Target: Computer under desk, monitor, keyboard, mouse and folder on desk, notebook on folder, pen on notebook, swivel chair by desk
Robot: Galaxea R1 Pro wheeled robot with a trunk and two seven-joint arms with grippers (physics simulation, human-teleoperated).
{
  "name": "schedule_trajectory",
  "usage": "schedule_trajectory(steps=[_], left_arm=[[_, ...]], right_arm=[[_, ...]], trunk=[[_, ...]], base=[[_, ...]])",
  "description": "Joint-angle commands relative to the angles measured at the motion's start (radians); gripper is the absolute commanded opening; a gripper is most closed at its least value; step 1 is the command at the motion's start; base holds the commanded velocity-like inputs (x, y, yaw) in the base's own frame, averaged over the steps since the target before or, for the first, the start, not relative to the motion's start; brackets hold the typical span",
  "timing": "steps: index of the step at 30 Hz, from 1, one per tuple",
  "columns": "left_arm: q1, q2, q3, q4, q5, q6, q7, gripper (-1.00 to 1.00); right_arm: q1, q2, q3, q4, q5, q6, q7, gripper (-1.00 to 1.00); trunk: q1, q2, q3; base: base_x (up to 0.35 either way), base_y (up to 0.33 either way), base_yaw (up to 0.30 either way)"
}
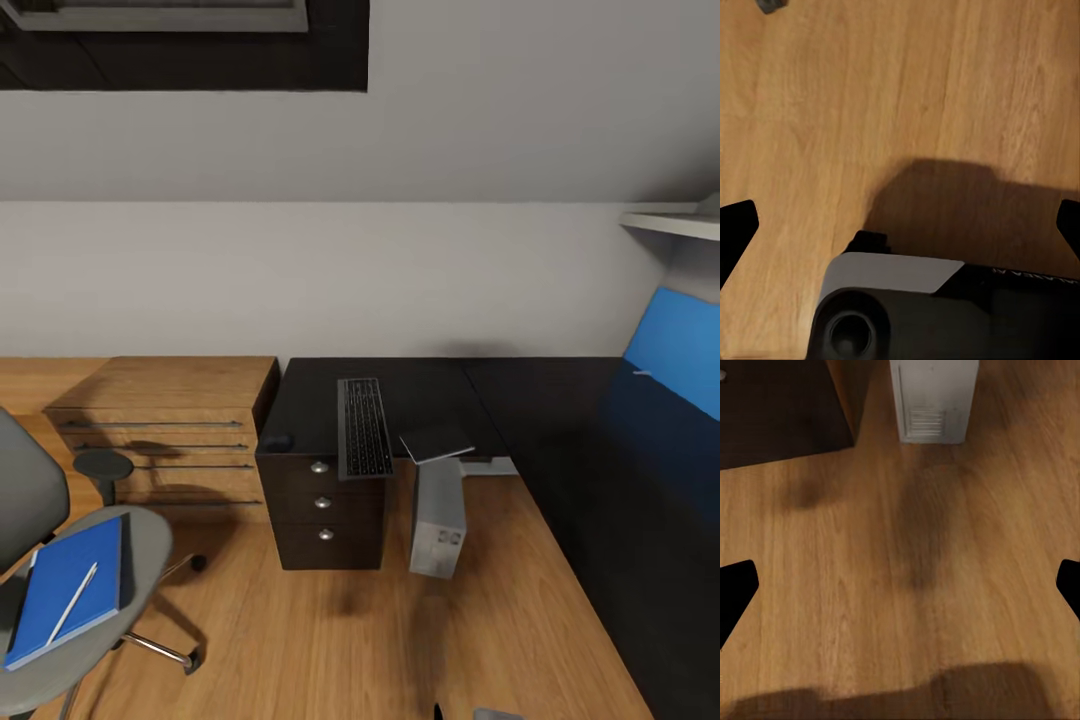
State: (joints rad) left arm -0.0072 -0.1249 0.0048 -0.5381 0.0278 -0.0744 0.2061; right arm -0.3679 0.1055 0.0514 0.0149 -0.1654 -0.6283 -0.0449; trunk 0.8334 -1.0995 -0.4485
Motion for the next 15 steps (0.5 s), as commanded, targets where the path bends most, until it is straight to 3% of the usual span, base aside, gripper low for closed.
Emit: schedule_trajectory(steps=[1, 11, 15], left_arm=[[0.0, 0.0, 0.0, 0.004, 0.002, -0.006, 0.002, 1.0], [0.0, 0.002, -0.002, 0.016, 0.001, -0.017, 0.004, 1.0], [0.0, 0.005, -0.002, 0.016, 0.001, -0.019, 0.005, 1.0]], right_arm=[[-0.001, 0.001, 0.006, 0.003, -0.003, -0.008, -0.003, 1.0], [0.0, 0.006, 0.012, 0.007, 0.004, -0.013, -0.003, 1.0], [0.0, 0.005, 0.012, 0.007, 0.006, -0.014, -0.004, 1.0]], trunk=[[-0.004, 0.007, 0.002], [-0.042, 0.077, 0.034], [-0.058, 0.105, 0.046]], base=[[0.0, 0.0, 0.0], [-0.001, 0.0, 0.0], [-0.2, 0.0, 0.0]])
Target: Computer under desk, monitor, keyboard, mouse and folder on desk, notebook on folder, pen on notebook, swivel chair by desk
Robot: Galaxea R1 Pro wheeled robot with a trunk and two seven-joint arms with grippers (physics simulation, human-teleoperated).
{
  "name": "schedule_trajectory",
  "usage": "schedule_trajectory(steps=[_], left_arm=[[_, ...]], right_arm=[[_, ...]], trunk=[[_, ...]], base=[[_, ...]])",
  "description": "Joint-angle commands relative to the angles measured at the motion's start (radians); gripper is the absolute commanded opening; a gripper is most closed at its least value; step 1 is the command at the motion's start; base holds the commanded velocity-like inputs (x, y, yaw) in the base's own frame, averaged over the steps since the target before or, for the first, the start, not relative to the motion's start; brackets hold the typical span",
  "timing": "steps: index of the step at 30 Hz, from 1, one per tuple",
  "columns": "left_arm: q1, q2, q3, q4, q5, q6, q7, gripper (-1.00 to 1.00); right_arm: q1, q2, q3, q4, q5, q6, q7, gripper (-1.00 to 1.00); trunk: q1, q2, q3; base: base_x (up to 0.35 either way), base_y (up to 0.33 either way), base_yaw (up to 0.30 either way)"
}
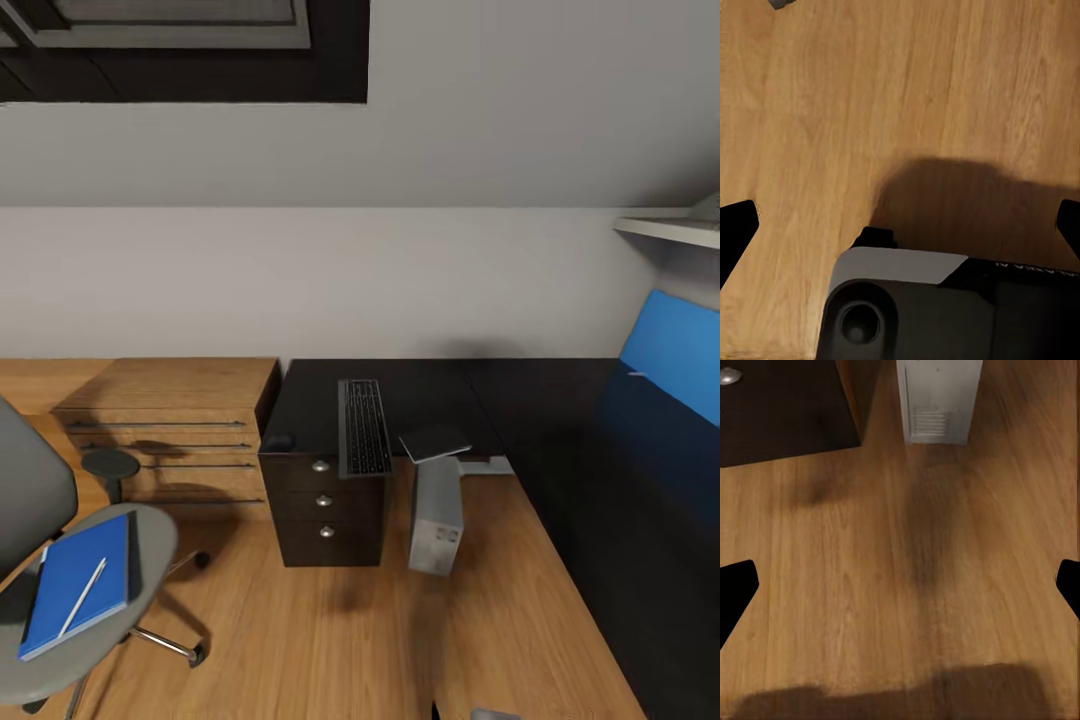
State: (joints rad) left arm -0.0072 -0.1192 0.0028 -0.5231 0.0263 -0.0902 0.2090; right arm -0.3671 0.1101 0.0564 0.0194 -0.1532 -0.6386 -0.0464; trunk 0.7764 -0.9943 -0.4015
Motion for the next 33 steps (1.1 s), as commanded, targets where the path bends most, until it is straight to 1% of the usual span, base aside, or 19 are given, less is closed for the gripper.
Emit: schedule_trajectory(steps=[1, 18, 33], left_arm=[[0.0, 0.0, 0.0, 0.0, 0.003, -0.003, 0.002, 1.0], [0.0, 0.001, 0.0, 0.0, 0.003, -0.006, 0.003, 1.0], [0.0, 0.008, 0.002, -0.002, 0.003, -0.007, 0.005, 1.0]], right_arm=[[-0.001, 0.0, 0.007, 0.002, -0.006, -0.004, -0.003, 1.0], [-0.001, 0.0, 0.006, 0.002, -0.006, -0.004, -0.003, 1.0], [-0.001, -0.004, 0.006, 0.002, -0.006, -0.004, -0.003, 1.0]], trunk=[[-0.004, 0.006, 0.002], [-0.07, 0.125, 0.055], [-0.127, 0.23, 0.102]], base=[[-0.319, 0.0, 0.0], [-0.335, 0.0, 0.0], [-0.34, 0.0, 0.0]])
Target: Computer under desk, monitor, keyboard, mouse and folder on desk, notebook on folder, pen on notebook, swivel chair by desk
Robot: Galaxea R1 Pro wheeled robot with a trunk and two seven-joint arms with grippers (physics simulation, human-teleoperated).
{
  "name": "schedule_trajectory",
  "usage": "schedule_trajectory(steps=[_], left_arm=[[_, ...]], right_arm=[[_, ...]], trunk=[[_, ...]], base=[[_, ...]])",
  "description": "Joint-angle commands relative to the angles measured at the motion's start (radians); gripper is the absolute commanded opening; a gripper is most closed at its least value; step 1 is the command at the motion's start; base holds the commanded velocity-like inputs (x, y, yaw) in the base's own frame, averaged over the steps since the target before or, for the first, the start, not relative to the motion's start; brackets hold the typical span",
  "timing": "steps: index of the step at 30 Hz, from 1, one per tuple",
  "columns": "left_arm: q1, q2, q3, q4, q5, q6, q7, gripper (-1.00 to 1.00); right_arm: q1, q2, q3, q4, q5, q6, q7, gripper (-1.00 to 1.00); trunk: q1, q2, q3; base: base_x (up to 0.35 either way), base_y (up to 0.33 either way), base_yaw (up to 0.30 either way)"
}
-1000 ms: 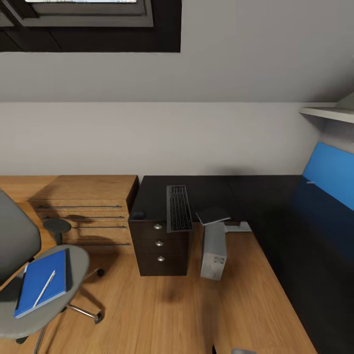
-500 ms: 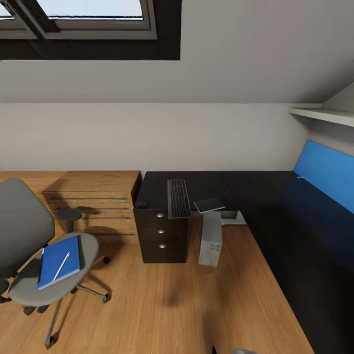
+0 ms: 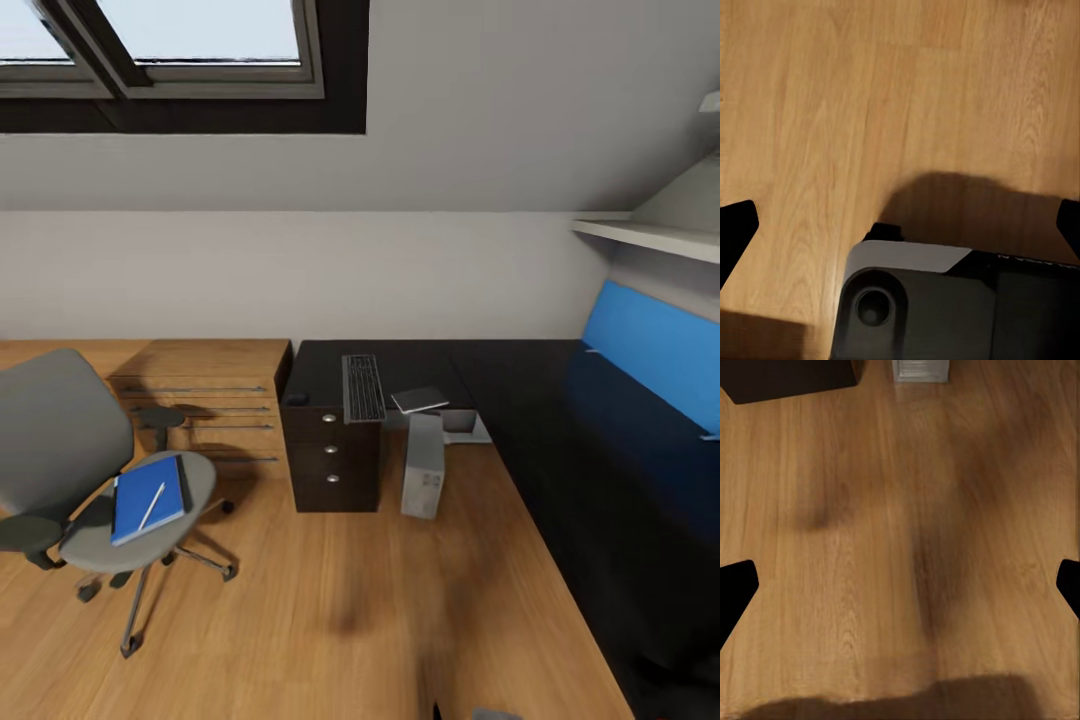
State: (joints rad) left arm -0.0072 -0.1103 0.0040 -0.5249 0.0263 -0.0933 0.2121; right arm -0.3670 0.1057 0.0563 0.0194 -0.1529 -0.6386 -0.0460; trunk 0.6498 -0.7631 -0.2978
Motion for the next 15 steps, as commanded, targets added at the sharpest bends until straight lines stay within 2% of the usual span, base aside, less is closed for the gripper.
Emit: schedule_trajectory(steps=[1, 7, 15], left_arm=[[0.0, 0.0, 0.0, 0.0, 0.003, -0.003, 0.002, 1.0], [0.0, 0.0, 0.001, 0.0, 0.003, -0.003, 0.003, 1.0], [0.0, 0.0, 0.001, 0.0, 0.003, -0.003, 0.003, 1.0]], right_arm=[[-0.001, 0.001, 0.007, 0.002, -0.007, -0.004, -0.003, 1.0], [-0.001, 0.002, 0.007, 0.002, -0.007, -0.004, -0.003, 1.0], [-0.001, 0.003, 0.007, 0.002, -0.007, -0.004, -0.003, 1.0]], trunk=[[-0.004, 0.006, 0.002], [-0.027, 0.048, 0.021], [-0.058, 0.104, 0.046]], base=[[-0.34, 0.0, 0.0], [-0.34, -0.023, 0.0], [-0.34, -0.116, 0.0]])
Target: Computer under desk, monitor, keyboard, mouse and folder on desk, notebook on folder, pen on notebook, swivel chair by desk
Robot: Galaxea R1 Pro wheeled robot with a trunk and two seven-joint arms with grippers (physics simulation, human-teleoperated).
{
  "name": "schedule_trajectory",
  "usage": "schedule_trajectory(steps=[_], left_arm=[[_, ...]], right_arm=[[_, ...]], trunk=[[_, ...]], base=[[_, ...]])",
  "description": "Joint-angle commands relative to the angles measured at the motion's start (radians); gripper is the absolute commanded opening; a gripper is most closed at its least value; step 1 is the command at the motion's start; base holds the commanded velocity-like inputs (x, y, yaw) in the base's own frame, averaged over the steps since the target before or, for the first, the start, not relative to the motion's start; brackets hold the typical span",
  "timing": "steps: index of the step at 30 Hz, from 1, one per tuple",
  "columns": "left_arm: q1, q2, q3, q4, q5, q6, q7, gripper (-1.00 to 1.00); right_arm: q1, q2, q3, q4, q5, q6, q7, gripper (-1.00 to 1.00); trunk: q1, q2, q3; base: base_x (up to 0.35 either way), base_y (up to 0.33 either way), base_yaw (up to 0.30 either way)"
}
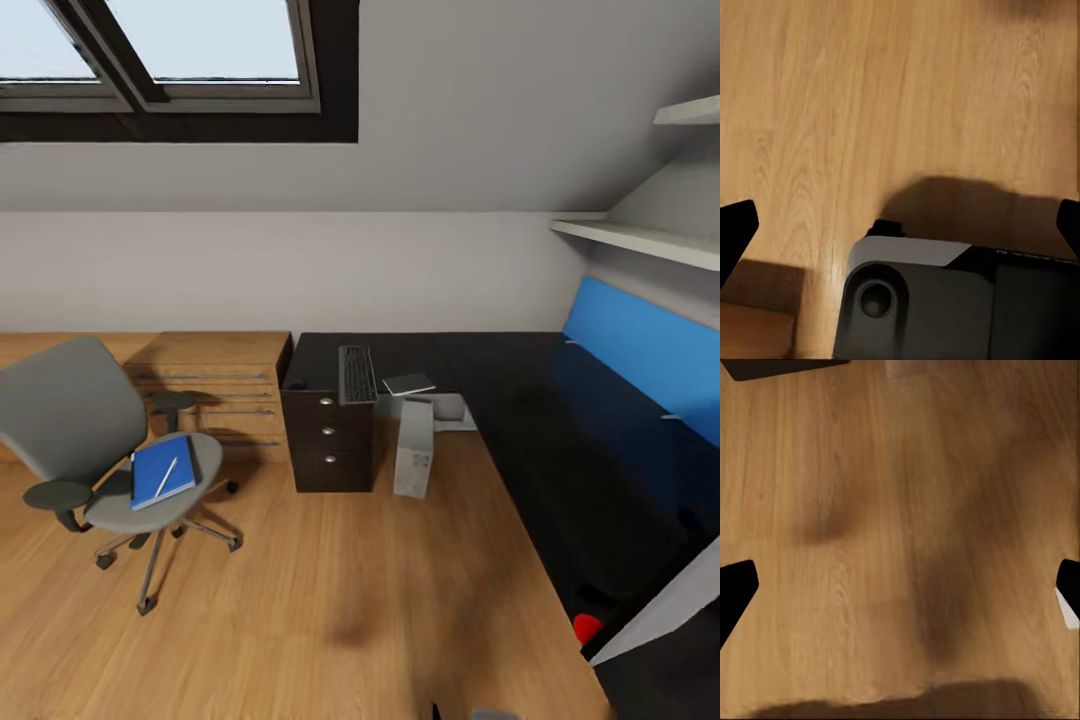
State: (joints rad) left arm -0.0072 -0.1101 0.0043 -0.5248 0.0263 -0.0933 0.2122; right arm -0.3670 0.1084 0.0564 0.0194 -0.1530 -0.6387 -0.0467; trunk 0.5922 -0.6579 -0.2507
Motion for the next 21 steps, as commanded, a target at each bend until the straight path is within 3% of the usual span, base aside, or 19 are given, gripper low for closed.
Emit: schedule_trajectory(steps=[1, 21], left_arm=[[0.0, 0.0, 0.0, 0.0, 0.003, -0.003, 0.003, 1.0], [0.0, -0.002, 0.0, 0.0, 0.002, -0.003, 0.003, 1.0]], right_arm=[[-0.001, 0.0, 0.007, 0.002, -0.007, -0.004, -0.002, 1.0], [-0.001, 0.002, 0.007, 0.002, -0.008, -0.004, -0.002, 1.0]], trunk=[[-0.004, 0.006, 0.002], [-0.081, 0.146, 0.064]], base=[[-0.335, -0.158, 0.0], [-0.266, -0.243, 0.0]])
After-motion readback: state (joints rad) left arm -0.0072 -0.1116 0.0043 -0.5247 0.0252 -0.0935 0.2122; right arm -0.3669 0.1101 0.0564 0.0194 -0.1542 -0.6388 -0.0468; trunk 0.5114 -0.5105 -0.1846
